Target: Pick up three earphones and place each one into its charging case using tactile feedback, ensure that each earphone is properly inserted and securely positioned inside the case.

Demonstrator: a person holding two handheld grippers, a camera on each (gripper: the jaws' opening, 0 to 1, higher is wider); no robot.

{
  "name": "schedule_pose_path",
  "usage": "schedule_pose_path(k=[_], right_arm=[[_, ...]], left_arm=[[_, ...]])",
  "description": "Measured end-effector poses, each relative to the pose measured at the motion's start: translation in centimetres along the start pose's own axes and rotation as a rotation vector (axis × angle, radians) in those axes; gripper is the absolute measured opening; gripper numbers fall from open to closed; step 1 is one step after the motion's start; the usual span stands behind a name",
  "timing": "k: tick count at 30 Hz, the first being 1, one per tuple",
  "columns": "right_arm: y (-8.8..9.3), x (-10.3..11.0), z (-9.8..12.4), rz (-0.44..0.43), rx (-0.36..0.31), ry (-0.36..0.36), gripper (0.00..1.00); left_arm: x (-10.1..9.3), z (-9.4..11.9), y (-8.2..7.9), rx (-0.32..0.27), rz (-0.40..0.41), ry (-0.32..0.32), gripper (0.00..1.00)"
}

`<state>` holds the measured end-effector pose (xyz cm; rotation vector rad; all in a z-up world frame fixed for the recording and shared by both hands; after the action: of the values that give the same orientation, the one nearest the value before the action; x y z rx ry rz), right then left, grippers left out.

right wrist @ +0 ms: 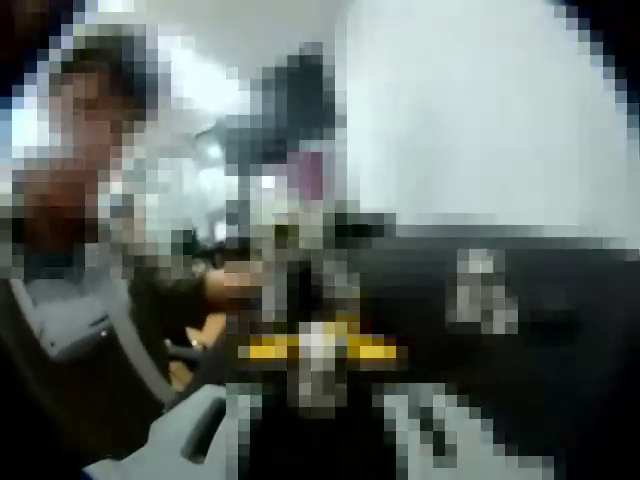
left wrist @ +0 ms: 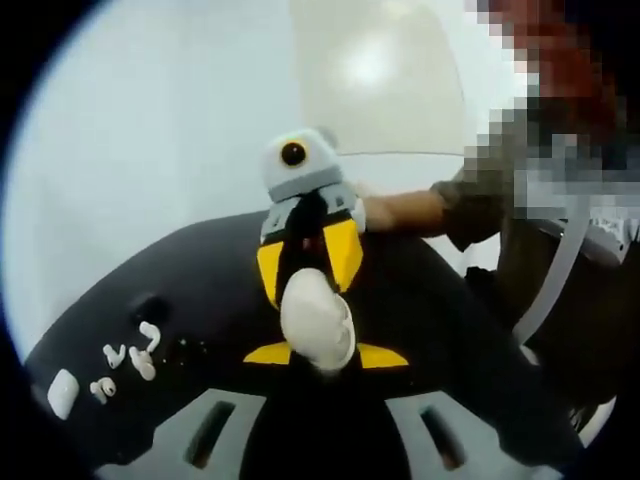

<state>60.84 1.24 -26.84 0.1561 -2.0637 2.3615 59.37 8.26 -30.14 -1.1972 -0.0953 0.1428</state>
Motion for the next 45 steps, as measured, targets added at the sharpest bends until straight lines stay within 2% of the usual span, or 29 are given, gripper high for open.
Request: schedule_pose_path(k=[5, 8, 14, 17, 19, 21, 23, 26, 29, 31, 32, 33, 36, 40, 44, 45], right_arm=[[-0.4, -0.7, 0.3, -0.018, -0.036, 0.038, 0.20], [-0.8, -1.5, 0.5, -0.009, -0.063, 0.098, 0.18], [-0.9, -2.6, 1.1, -0.039, -0.089, 0.162, 0.18], [-1.6, -2.6, 1.8, -0.061, -0.125, 0.158, 0.21], [-1.9, -2.1, 2.6, -0.095, -0.134, 0.125, 0.24], [-1.4, -1.6, 3.3, -0.148, -0.114, 0.087, 0.28], [-0.8, -1.2, 3.2, -0.143, -0.081, 0.074, 0.29], [0.7, -0.8, 2.2, -0.121, 0.007, 0.054, 0.30], [2.6, -0.1, 0.8, -0.069, 0.112, 0.026, 0.31], [3.7, 0.4, 0.1, 0.012, 0.197, 0.001, 0.31], [3.8, 0.3, 0.0, 0.061, 0.213, 0.017, 0.31], [3.7, 0.2, -0.1, 0.087, 0.203, 0.035, 0.29], [2.9, 0.5, -0.4, 0.085, 0.161, 0.029, 0.24], [2.9, 0.5, -0.3, 0.090, 0.161, 0.018, 0.23], [2.9, 0.3, 0.1, 0.072, 0.156, 0.008, 0.23], [2.9, 0.2, 0.2, 0.066, 0.154, 0.010, 0.23]], left_arm=[[0.1, -0.1, 0.0, 0.000, 0.002, 0.002, 0.18], [0.1, -0.1, 0.1, 0.001, 0.002, 0.001, 0.18], [0.2, -0.1, 0.1, -0.003, 0.048, 0.009, 0.18], [0.6, 0.0, 0.1, -0.006, 0.091, 0.003, 0.18], [0.6, 0.0, 0.2, -0.012, 0.141, 0.011, 0.18], [0.9, 0.1, 0.2, -0.010, 0.156, 0.009, 0.18], [0.9, 0.0, 0.2, -0.013, 0.173, 0.007, 0.18], [0.7, 0.0, 0.3, -0.013, 0.172, 0.007, 0.18], [0.5, 0.0, 0.2, -0.013, 0.175, 0.013, 0.18], [0.5, -0.1, 0.2, -0.015, 0.182, 0.013, 0.18], [0.4, -0.2, 0.2, -0.016, 0.186, 0.015, 0.18], [0.4, -0.2, 0.2, -0.017, 0.191, 0.015, 0.18], [0.4, -0.4, 0.2, -0.017, 0.197, 0.015, 0.18], [0.0, -0.4, 0.4, -0.001, 0.173, 0.027, 0.19], [-0.1, 1.2, 0.4, 0.000, 0.144, 0.032, 0.29], [0.8, 2.5, 0.5, -0.010, 0.135, -0.019, 0.29]])
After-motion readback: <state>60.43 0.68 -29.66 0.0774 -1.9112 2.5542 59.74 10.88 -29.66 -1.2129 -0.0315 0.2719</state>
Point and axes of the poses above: the point that each gripper's makers call its tool centre point, and the gripper's own axes: z roughly backward along the fingers, x roughly to its left, y roughly out of its underside, the point moved 4 cm from there along z, roughly backward along the fingers, and after that the axes turned 6 degrees about z, right-handed, at the moved point
